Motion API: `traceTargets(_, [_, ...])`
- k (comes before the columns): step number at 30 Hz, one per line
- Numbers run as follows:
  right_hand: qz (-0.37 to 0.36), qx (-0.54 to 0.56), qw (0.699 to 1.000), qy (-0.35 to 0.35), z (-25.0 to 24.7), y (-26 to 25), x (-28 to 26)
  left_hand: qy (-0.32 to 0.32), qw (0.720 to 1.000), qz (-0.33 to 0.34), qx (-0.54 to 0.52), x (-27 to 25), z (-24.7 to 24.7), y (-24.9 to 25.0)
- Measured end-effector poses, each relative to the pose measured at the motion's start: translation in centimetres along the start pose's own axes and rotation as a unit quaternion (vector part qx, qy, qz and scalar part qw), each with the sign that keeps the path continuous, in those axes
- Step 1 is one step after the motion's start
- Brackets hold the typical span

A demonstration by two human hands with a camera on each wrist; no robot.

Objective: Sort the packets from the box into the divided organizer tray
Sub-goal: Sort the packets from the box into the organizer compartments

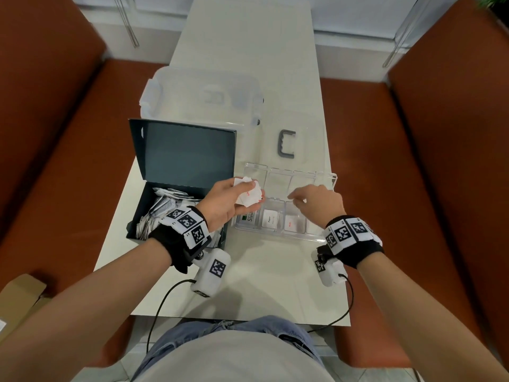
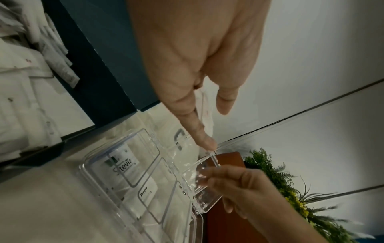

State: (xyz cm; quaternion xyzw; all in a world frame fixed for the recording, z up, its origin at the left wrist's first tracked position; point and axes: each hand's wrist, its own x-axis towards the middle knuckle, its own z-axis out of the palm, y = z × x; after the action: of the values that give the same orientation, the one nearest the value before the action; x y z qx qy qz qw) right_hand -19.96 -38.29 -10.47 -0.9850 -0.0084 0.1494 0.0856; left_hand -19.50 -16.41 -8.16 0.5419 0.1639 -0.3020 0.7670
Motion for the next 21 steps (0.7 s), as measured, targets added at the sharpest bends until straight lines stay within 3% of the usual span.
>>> traceTargets(5, [-0.028,0.184,0.98,0.074,-2.5,-2.5,-0.2,-0.026,0.999,-0.016,-0.04,0.0,0.3,0.5])
traceTargets(11, [-0.061,0.319,0.942,0.084,-2.0,-5.5,-0.4,-0.025,0.999,0.025,0.01,-0.1,0.7,0.3])
traceTargets(16, [-0.027,0.412,0.906,0.093,-1.9,-6.0,-0.3,-0.001,0.997,0.066,0.048,-0.3,0.5,0.1])
traceTargets(21, [0.02,0.458,0.884,0.089,-2.1,-5.4,-0.2,-0.004,0.999,0.023,-0.029,-0.2,0.1,0.5])
